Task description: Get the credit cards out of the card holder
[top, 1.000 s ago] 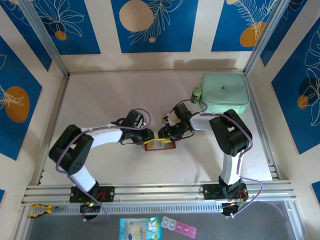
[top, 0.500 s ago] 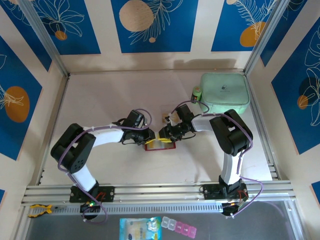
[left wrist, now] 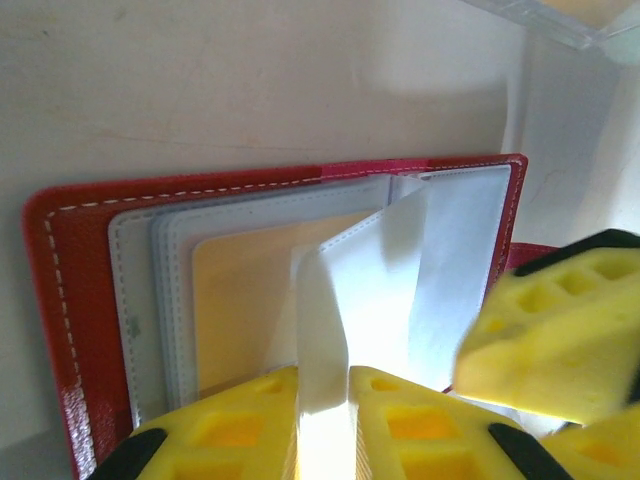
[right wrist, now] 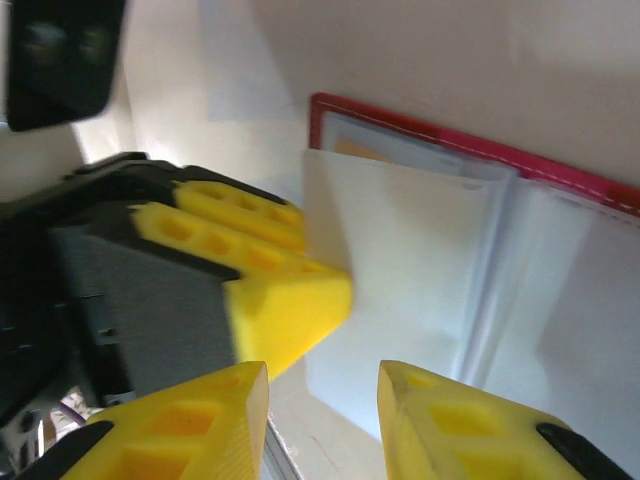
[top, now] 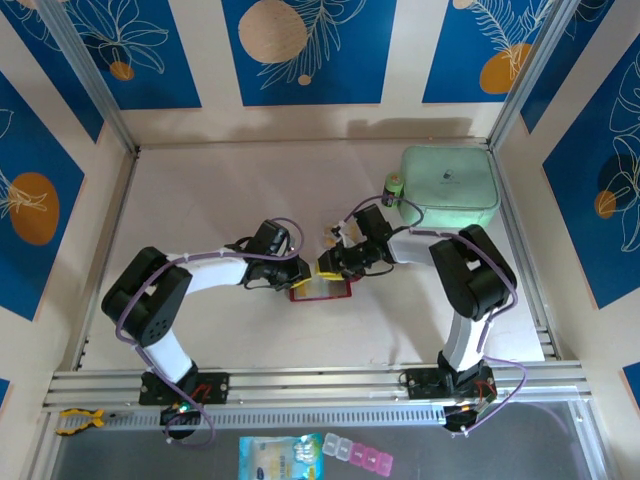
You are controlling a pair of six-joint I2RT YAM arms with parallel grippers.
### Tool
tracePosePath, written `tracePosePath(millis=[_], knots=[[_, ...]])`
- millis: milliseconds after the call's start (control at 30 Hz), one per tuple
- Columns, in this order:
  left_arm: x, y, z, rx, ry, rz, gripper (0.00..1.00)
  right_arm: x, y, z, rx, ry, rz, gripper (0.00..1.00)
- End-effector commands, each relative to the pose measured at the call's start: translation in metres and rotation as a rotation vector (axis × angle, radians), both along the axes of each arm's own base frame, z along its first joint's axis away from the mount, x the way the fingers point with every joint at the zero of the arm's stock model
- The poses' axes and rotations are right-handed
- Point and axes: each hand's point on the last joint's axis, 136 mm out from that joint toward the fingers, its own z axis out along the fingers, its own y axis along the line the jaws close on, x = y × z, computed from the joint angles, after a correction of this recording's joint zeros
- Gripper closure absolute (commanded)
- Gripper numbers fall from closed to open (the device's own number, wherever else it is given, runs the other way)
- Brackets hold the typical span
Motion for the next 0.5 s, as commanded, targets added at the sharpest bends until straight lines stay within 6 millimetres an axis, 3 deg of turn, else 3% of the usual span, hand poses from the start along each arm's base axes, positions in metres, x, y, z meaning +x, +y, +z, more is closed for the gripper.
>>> tracePosePath(millis=[0,467], knots=[[0.001,-0.01,0.016,-0.04,-0.02,-0.028,0.8,-0.004,-0.007,0.01,-0.015,-0.01,-0.015,0.65],[0.005,-0.034,0.04,-0.107,-0.056,-0.073,0.71,0.007,-0.037,0.036,-0.089,-0.11,-0.141,0.65]])
